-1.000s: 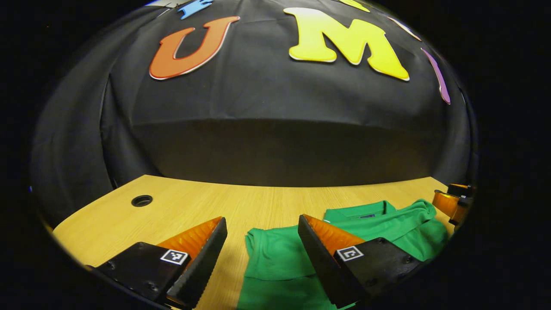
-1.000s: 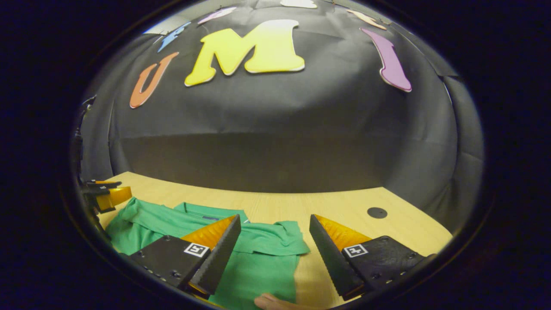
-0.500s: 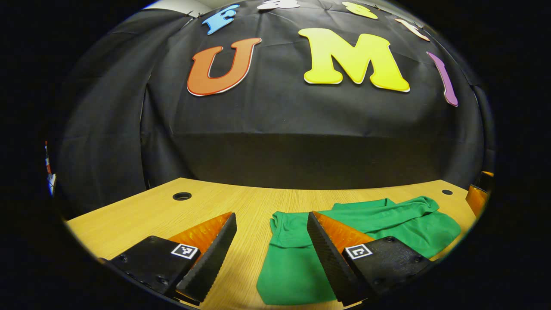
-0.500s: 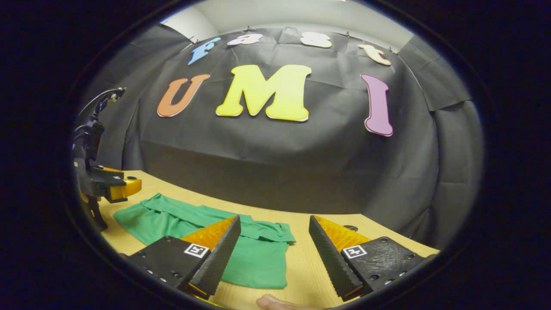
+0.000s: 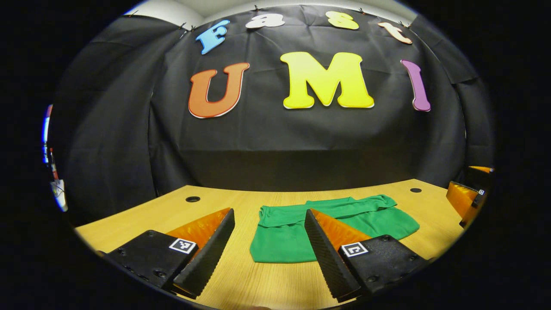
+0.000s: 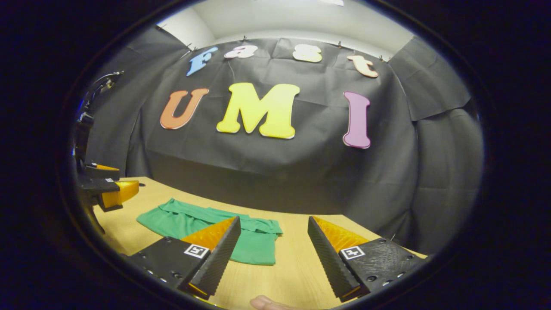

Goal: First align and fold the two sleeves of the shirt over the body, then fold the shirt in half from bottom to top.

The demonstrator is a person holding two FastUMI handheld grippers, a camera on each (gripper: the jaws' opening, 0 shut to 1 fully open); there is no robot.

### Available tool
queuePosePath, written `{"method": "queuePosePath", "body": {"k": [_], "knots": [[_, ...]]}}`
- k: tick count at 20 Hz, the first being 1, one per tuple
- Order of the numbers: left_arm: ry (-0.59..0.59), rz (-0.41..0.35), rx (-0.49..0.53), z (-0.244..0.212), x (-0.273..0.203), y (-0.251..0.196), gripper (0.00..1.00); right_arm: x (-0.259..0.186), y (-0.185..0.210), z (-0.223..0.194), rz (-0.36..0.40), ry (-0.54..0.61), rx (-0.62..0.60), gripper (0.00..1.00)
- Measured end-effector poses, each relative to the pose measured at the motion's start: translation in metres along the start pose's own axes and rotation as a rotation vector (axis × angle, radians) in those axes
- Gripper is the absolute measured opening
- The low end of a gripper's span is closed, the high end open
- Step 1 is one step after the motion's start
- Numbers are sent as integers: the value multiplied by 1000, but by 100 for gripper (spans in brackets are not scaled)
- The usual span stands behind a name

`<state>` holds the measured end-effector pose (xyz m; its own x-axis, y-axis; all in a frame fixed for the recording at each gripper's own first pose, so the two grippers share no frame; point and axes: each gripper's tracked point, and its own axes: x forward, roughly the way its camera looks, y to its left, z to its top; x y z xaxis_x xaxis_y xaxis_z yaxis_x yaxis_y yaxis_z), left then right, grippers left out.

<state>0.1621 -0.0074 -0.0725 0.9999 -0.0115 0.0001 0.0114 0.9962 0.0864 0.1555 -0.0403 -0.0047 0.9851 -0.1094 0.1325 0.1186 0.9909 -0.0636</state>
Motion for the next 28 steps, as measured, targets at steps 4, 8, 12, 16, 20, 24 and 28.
{"method": "queuePosePath", "body": {"k": [4, 8, 12, 16, 20, 24, 28], "knots": [[-44, 13, 2, 33, -67, -4, 100, -61, -12, 39, -4, -5, 22, 95], [-64, -1, 34, 57, -124, -11, 100, -123, -32, 64, -23, 34, 18, 95], [-30, -57, 26, 66, -155, -23, 100, -163, -45, 85, -38, 32, 9, 96], [28, -72, -26, 63, -168, -29, 100, -182, -42, 103, -40, 7, -8, 95], [-1, -73, -2, 68, -173, -27, 100, -186, -36, 90, -18, 28, -14, 95], [-18, -53, -29, 73, -173, -14, 100, -184, -42, 78, -18, 55, -2, 95], [-24, -50, -55, 70, -169, -14, 100, -183, -49, 60, -8, 84, 7, 95]]}}
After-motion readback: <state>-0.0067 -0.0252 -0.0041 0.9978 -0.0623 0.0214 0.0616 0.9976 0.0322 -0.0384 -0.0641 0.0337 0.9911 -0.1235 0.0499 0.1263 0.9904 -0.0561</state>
